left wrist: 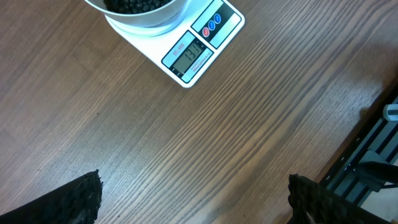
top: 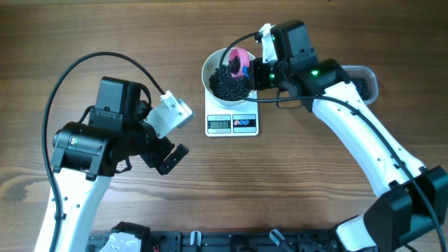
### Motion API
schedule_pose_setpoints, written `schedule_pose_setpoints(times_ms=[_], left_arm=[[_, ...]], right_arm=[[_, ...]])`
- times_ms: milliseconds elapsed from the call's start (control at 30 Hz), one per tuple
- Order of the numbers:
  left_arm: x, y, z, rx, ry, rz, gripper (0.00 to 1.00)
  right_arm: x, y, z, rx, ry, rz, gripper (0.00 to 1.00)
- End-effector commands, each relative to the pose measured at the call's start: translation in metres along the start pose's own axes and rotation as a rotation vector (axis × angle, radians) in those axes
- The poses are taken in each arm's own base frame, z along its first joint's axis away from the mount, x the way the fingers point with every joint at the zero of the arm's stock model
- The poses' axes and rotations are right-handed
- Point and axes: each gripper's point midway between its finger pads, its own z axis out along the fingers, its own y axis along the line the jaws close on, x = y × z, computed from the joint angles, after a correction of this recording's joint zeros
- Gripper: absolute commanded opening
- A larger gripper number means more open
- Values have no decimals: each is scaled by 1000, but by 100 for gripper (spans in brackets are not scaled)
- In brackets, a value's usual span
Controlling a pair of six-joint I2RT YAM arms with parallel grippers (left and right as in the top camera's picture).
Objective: Scoop item into bowl and weigh 150g on scale
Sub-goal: 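Tip the scoop and shake beans into the white bowl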
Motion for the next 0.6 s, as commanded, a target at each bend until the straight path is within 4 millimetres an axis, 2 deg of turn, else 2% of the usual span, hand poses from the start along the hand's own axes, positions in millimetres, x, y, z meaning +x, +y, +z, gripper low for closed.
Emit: schedule_pose_setpoints(times_ms=[0,67,100,133,200,267,333,367,433,467,500,533,567], left_arm=[[-2,2,-1,-5,-6,15,100],[-2,2,-1,-5,-6,16,100],[-2,2,-1,-5,-6,15,100],[-2,2,-1,-5,-6,15,100],[-2,2,-1,-5,-6,15,100],[-2,2,-1,-5,-6,15,100],[-2,2,-1,-5,-6,15,100],[-2,2,-1,-5,-6,15,100],[-2,2,-1,-5,-6,15,100],[-2,2,-1,-5,-6,15,100],[-2,2,-1,-5,-6,15,100],[-2,2,-1,-5,-6,15,100],[-2,2,-1,-5,-6,15,100]], right_arm=[[-6,-2,2,36,-19,-34,4],[-12,2,5,15,-43,56,4],[-5,11,9,-33,-10,5,4],[1,10,10,-31,13,-49,4],[-8,1,10,21,-27,15,4],[-10,11,12,-33,-29,30,4],[-5,6,12,-10,-11,-17,4],[-9,4,11,6,-32,26,4],[-8,12,12,-39,-20,26,4],[-2,9,12,-25,3,-29,4],[-5,-1,10,31,-14,-8,5],[-9,0,10,31,-35,36,4],[-11,9,12,-15,-36,42,4]])
